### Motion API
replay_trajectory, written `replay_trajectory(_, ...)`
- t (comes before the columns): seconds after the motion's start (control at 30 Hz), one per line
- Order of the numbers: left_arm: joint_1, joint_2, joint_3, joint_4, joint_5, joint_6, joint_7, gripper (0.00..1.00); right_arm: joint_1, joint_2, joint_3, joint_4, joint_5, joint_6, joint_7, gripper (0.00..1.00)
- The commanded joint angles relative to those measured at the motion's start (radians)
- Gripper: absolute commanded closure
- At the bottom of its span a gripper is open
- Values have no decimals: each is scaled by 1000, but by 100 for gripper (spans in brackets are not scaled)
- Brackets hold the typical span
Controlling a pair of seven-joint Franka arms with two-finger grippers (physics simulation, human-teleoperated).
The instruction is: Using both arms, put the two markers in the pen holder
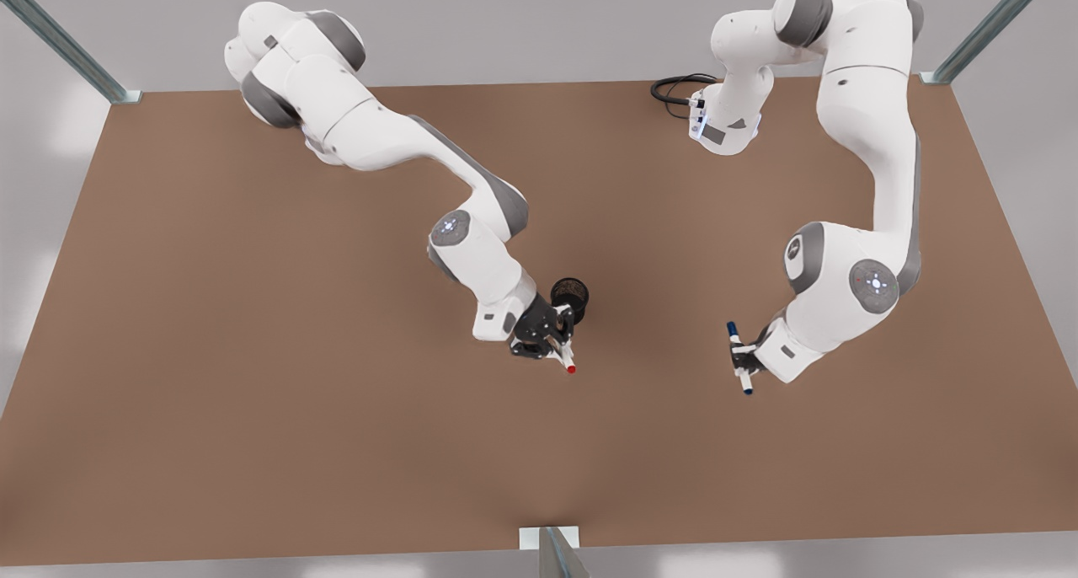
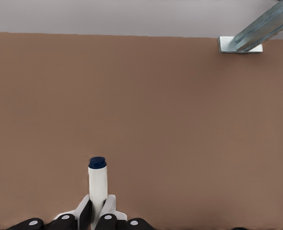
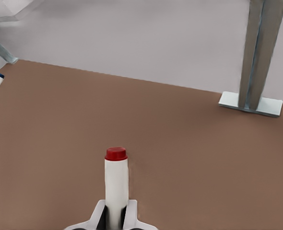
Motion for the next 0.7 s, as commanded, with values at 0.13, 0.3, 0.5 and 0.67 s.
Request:
replay_trajectory(0.13, 39, -44, -1, 25, -295, -184, 913, 79, 23, -183, 1, -458, -13, 699, 42, 79)
replay_trajectory(0.3, 70, -86, 0, 22, -390, -206, 1275, 79, 40, -211, 0, -558, -45, 701, 11, 79)
replay_trajectory(0.5, 96, -110, 3, 13, -534, -243, 1603, 79, 83, -102, -19, -555, -98, 701, 11, 79)
replay_trajectory(0.67, 117, -109, 3, 1, -630, -292, 1866, 79, 88, -58, -42, -529, -133, 701, 11, 79)
